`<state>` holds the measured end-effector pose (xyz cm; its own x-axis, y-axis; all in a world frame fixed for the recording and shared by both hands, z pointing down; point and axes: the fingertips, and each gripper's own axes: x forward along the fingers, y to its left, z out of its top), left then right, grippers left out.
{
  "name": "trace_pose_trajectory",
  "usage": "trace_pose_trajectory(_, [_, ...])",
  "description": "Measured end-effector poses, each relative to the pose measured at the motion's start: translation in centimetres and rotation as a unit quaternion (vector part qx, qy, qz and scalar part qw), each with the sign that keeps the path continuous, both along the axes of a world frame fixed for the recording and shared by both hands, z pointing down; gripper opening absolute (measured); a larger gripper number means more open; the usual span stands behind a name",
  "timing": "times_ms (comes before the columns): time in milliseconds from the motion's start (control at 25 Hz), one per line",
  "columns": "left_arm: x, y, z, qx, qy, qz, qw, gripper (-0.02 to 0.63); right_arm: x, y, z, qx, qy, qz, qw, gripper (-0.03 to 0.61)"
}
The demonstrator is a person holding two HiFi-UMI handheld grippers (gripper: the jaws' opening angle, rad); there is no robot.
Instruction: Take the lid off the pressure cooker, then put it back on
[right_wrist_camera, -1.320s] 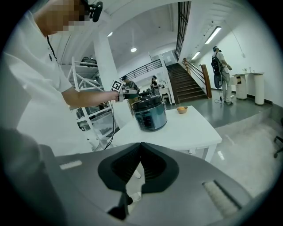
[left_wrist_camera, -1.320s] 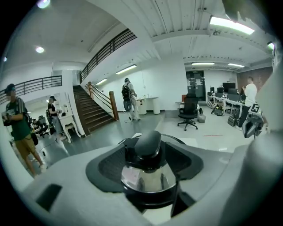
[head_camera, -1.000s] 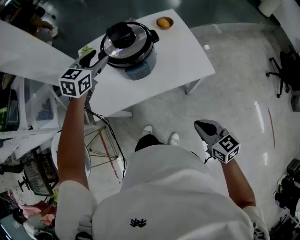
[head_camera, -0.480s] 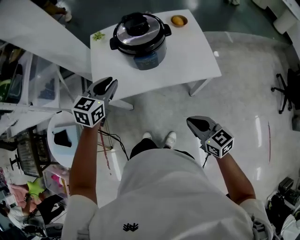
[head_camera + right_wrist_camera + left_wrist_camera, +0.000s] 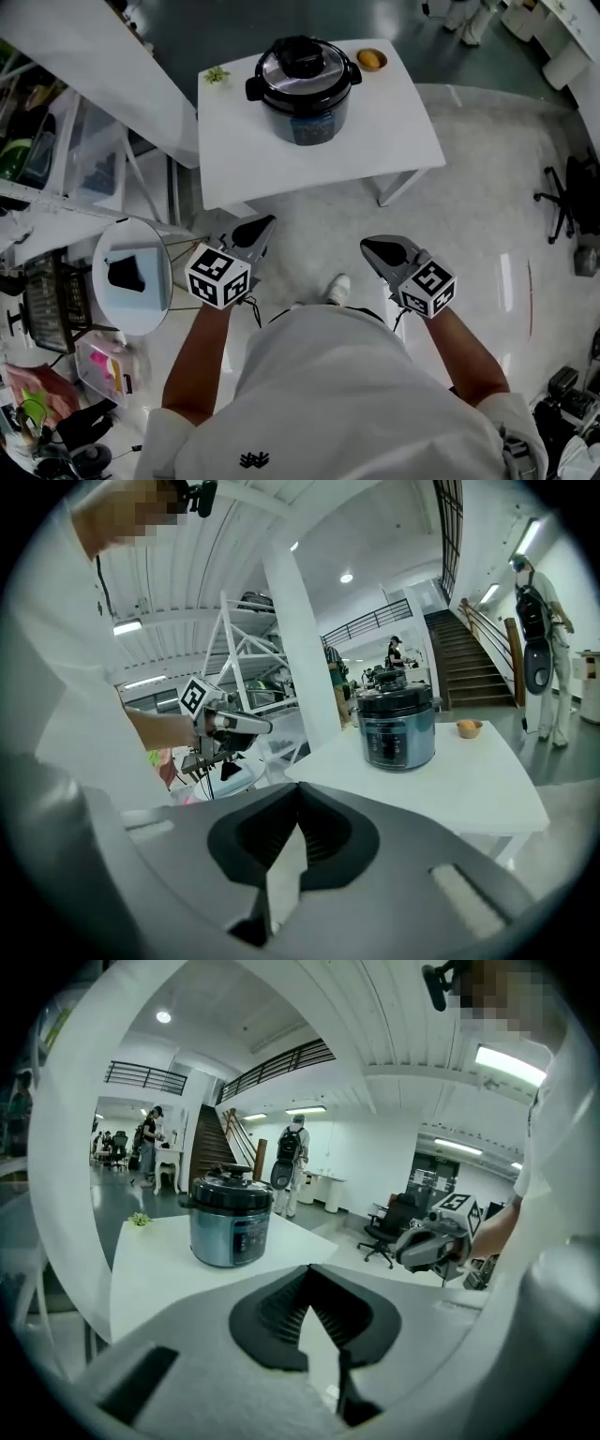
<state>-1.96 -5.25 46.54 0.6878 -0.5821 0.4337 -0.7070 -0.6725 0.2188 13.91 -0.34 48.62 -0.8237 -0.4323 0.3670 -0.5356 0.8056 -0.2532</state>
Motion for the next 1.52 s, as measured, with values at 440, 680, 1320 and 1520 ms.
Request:
trace_pose_trajectory(440, [1.2, 10.2, 0.7, -0.029, 0.006, 0.082, 0.9962, 0.007, -3.9, 5.0, -1.0, 0.002, 0.002, 0.001, 1.0, 0.014])
trace_pose_trajectory(680, [-0.1, 14.0, 1.0, -0.04, 0.011, 0.093, 0.9947, 0.006, -5.8, 8.2, -1.0, -0.003, 0.007, -0.002, 1.0, 0.014])
trace_pose_trajectory(1320, [-3.6, 20.1, 1.3, -0.036, 0.021, 0.085, 0.9955, 0.006, -10.0, 14.2, -0.4, 0.001, 0.019, -0.025, 1.0, 0.013])
trace_pose_trajectory(1520, [-4.0, 21.6, 1.4, -0.033, 0.026, 0.078, 0.996, 0.006, -10.9, 15.6, -0.4, 0.005, 0.022, -0.04, 0.999, 0.013])
